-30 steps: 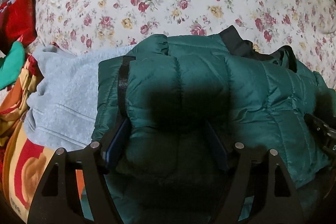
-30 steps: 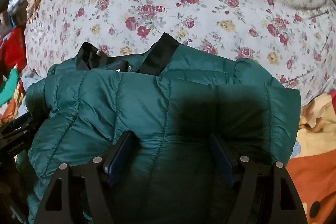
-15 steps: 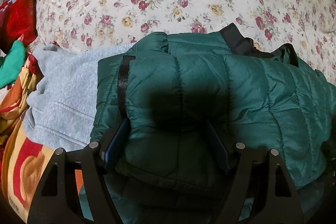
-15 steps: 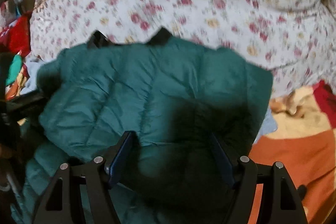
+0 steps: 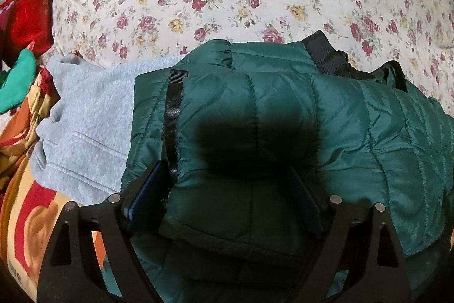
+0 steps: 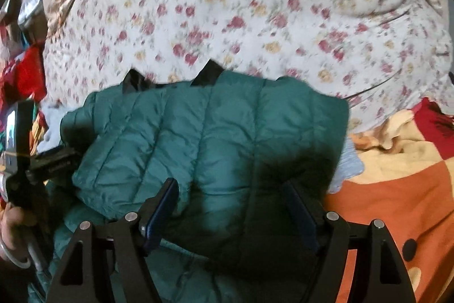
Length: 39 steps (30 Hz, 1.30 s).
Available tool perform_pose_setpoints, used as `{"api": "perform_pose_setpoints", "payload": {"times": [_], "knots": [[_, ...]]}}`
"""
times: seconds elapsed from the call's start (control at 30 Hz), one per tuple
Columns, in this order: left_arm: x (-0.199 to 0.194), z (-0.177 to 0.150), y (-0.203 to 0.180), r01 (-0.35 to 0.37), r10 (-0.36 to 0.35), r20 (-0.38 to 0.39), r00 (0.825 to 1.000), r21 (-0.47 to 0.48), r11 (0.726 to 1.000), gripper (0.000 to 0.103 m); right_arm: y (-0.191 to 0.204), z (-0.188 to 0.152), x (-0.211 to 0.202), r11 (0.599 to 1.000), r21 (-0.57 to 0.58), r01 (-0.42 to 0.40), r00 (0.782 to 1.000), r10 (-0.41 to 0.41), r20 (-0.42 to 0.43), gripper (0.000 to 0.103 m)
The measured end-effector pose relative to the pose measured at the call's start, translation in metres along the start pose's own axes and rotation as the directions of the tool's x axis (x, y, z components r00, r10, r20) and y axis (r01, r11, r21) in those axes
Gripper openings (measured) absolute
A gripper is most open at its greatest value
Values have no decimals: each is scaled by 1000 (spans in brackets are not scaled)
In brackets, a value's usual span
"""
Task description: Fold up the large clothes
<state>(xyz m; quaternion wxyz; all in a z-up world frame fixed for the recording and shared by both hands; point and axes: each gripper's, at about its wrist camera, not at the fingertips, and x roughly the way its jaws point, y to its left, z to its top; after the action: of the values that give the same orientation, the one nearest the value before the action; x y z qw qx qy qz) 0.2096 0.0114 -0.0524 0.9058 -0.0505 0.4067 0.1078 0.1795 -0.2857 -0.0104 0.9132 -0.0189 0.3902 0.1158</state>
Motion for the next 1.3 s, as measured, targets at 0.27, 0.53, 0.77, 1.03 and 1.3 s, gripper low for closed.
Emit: {"api": "perform_pose_setpoints", "payload": {"times": [0.27,0.53,0.77,1.03,1.3], "knots": [[-19,-5,1,8,-7,-10,1000,17,1000,87,1,-4,37,997,-24,75,989,-77,-126,76],[-63,-14,10,23,-24,28,999,37,999,87,-2,-7,-6,998,43,43,995,-39,-86,76],[-99,-30,25,25,-27,49,998,27,999,87,8,-16,-39,997,70,-15,997,21,-78,77],[-121,-58,39,21,-21,34,999,18,1000,87,22,-45,-57,998,58,-29,996,34,-87,78],[-138,-80,44,14,-15,35,999,28,1000,87,31,-69,-68,998,55,-40,994,45,-98,78]]}}
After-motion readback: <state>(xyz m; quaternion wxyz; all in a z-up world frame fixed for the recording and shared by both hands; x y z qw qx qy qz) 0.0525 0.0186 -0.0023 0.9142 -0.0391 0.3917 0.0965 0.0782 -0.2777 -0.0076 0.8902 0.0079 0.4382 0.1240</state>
